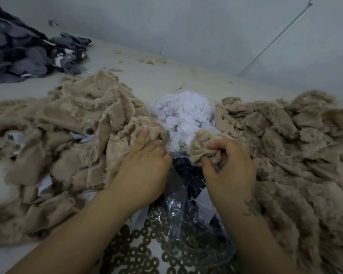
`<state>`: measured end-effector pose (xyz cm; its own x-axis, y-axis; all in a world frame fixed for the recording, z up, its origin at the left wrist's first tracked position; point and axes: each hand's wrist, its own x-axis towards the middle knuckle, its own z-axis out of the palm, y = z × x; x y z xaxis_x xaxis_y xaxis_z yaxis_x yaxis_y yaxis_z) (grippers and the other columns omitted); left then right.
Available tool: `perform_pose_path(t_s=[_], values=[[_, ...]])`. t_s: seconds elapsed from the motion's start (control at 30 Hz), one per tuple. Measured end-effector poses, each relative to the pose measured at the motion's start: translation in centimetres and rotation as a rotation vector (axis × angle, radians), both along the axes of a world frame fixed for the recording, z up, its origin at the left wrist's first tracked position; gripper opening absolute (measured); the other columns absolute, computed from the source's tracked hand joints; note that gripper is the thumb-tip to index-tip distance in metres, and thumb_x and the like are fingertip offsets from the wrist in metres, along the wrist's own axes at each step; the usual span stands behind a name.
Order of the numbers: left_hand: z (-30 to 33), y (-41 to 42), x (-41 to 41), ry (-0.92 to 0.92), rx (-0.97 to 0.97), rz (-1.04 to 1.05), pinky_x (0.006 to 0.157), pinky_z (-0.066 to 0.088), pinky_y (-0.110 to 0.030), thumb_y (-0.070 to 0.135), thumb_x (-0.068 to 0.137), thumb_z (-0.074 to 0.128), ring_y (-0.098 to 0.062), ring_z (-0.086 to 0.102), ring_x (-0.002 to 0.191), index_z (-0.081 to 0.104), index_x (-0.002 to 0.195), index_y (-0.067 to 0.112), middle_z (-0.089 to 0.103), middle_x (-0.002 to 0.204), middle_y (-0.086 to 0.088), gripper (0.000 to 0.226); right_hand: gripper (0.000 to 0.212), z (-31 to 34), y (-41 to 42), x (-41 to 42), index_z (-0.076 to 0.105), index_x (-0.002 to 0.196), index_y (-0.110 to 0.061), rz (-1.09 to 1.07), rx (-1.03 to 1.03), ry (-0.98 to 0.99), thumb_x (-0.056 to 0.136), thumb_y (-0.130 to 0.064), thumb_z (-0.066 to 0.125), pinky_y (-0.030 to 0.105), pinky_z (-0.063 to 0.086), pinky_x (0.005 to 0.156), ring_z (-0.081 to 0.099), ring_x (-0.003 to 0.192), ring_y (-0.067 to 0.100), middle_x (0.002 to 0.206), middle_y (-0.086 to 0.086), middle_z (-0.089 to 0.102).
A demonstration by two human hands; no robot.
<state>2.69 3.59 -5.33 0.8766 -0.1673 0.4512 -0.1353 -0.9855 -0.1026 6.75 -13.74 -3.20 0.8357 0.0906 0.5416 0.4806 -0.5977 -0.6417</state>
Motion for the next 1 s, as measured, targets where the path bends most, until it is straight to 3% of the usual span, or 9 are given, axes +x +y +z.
perform_pose_path(t_s=[0.17, 0.3, 0.47, 0.53, 0.6, 0.7, 0.8, 0.9, 1.0], values=[[0.5, -0.7, -0.3, 0.072, -0.198, -0.06, 0.117, 0.027, -0.044, 0.032, 0.082, 0.065, -0.024, 0.064, 0.097, 0.062, 0.107, 0.015, 0.068, 0.093, -0.001, 0.03, 0.049, -0.4, 1.0, -1.1, 0.048, 0.103, -0.049, 0.222, 0.119, 0.204, 0.081, -0.016, 0.076, 0.01, 0.051, 0.068, 0.062, 0.087, -0.006, 0.092, -0.025, 0.061], [0.9, -2.0, -0.9, 0.153, -0.806, -0.107, 0.073, 0.055, -0.042, 0.021, 0.084, 0.06, -0.015, 0.066, 0.084, 0.052, 0.121, 0.024, 0.068, 0.094, 0.005, 0.038, 0.034, -0.6, 0.9, -1.5, 0.059, 0.116, -0.036, 0.351, -0.022, 0.222, 0.091, -0.015, 0.066, 0.013, 0.051, 0.078, 0.061, 0.094, -0.005, 0.104, -0.022, 0.064], [1.4, -2.7, -0.8, 0.273, -1.212, -0.193, 0.084, 0.057, -0.031, 0.011, 0.073, 0.067, -0.003, 0.065, 0.1, 0.055, 0.124, 0.029, 0.065, 0.11, 0.01, 0.055, 0.038, 0.3, 0.0, -1.5, 0.058, 0.127, -0.032, 0.416, -0.071, 0.235, 0.099, -0.008, 0.048, 0.009, 0.05, 0.077, 0.061, 0.092, -0.009, 0.104, -0.019, 0.066], [1.6, -3.0, -0.9, 0.25, -1.287, -0.125, 0.078, 0.059, -0.039, 0.01, 0.073, 0.07, -0.01, 0.068, 0.091, 0.062, 0.112, 0.025, 0.069, 0.1, 0.005, 0.043, 0.038, 0.3, -0.2, -1.7, 0.058, 0.123, -0.034, 0.415, -0.087, 0.194, 0.095, -0.009, 0.055, 0.008, 0.05, 0.069, 0.062, 0.083, -0.01, 0.091, -0.024, 0.063], [2.0, -3.2, -1.0, 0.206, -1.331, -0.066, 0.07, 0.057, -0.052, -0.002, 0.079, 0.067, -0.026, 0.069, 0.081, 0.066, 0.1, 0.016, 0.071, 0.087, -0.007, 0.027, 0.04, 0.0, -0.4, -1.5, 0.056, 0.123, -0.034, 0.315, -0.084, 0.15, 0.09, -0.012, 0.065, 0.023, 0.057, 0.072, 0.063, 0.084, 0.0, 0.095, -0.022, 0.058], [2.6, -3.2, -1.4, 0.273, -1.486, -0.147, 0.073, 0.058, -0.055, -0.004, 0.082, 0.064, -0.038, 0.069, 0.081, 0.067, 0.099, 0.01, 0.072, 0.086, -0.017, 0.022, 0.06, 0.3, -1.2, -0.8, 0.052, 0.137, -0.031, 0.205, -0.183, 0.023, 0.082, -0.017, 0.072, 0.024, 0.046, 0.088, 0.051, 0.113, 0.01, 0.126, -0.008, 0.045], [3.0, -2.9, -1.7, 0.328, -1.616, -0.245, 0.074, 0.058, -0.045, 0.007, 0.077, 0.064, -0.032, 0.07, 0.081, 0.069, 0.098, 0.007, 0.072, 0.09, -0.019, 0.021, 0.059, 0.9, -1.5, -0.6, 0.049, 0.141, -0.034, 0.383, -0.163, 0.153, 0.087, -0.02, 0.068, 0.024, 0.038, 0.107, 0.04, 0.134, 0.003, 0.145, -0.013, 0.044], [3.1, -2.5, -1.6, 0.318, -1.785, -0.26, 0.069, 0.056, -0.035, 0.01, 0.077, 0.07, -0.026, 0.065, 0.077, 0.069, 0.09, 0.004, 0.068, 0.085, -0.017, 0.014, 0.022, 1.1, -1.4, -1.1, 0.067, 0.11, -0.029, 0.463, 0.127, 0.364, 0.089, -0.022, 0.071, 0.042, 0.059, 0.083, 0.068, 0.092, 0.01, 0.101, -0.009, 0.072], [3.0, -2.4, -1.7, 0.269, -1.886, -0.182, 0.068, 0.059, -0.031, 0.012, 0.08, 0.074, -0.023, 0.069, 0.078, 0.072, 0.089, 0.01, 0.072, 0.087, -0.012, 0.009, 0.01, 1.3, -1.6, -1.1, 0.071, 0.091, -0.014, 0.373, 0.341, 0.482, 0.092, -0.024, 0.069, 0.056, 0.056, 0.063, 0.061, 0.072, 0.045, 0.085, 0.021, 0.069]])
